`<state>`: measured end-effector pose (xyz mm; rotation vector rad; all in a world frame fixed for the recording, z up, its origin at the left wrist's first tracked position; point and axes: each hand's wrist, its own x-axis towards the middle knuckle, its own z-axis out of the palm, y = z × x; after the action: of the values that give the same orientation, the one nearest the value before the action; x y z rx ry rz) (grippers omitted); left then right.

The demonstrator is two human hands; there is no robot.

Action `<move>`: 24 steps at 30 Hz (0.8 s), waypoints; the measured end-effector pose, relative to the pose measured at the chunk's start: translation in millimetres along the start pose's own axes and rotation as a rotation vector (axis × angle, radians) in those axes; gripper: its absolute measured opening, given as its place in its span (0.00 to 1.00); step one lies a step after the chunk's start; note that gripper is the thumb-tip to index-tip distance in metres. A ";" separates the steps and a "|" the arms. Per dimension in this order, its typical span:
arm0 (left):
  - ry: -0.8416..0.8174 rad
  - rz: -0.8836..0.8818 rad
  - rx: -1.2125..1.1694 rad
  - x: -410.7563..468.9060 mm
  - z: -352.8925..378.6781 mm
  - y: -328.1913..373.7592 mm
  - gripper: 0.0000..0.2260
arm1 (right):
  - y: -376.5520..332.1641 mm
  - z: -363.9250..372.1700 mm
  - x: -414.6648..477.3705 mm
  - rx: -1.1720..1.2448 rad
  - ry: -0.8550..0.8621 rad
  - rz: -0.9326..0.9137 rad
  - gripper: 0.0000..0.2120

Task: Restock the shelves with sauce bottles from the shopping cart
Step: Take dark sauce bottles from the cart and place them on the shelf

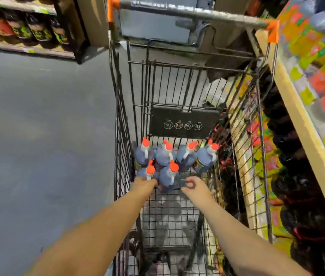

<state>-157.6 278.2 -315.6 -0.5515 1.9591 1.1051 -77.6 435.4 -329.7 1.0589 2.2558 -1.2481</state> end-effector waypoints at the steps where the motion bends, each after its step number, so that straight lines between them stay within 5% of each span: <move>1: -0.003 -0.022 0.036 16.7 5.7 -3.9 0.13 | 2.3 5.6 7.0 0.015 -0.001 0.010 0.16; 5: -0.061 -0.086 0.091 58.4 21.5 -15.8 0.19 | 7.7 24.8 26.5 0.088 -0.037 0.062 0.18; 8: -0.127 -0.096 -0.009 53.0 19.9 -2.5 0.05 | 2.7 35.9 38.0 0.107 -0.098 0.055 0.18; 13: -0.220 -0.107 -0.130 19.9 1.6 21.2 0.15 | -10.0 43.0 43.5 0.315 -0.196 0.164 0.09; 17: -0.265 -0.019 -0.073 -3.0 -11.6 33.9 0.15 | -6.9 38.5 28.6 0.475 -0.041 0.205 0.05; 24: -0.321 0.271 0.290 -57.9 -14.9 80.1 0.14 | -13.2 -8.8 -33.5 0.590 0.274 0.143 0.20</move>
<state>-185.5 306.7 -224.0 0.0487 1.8948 0.9744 -65.1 423.6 -296.9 1.6512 1.9791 -1.8587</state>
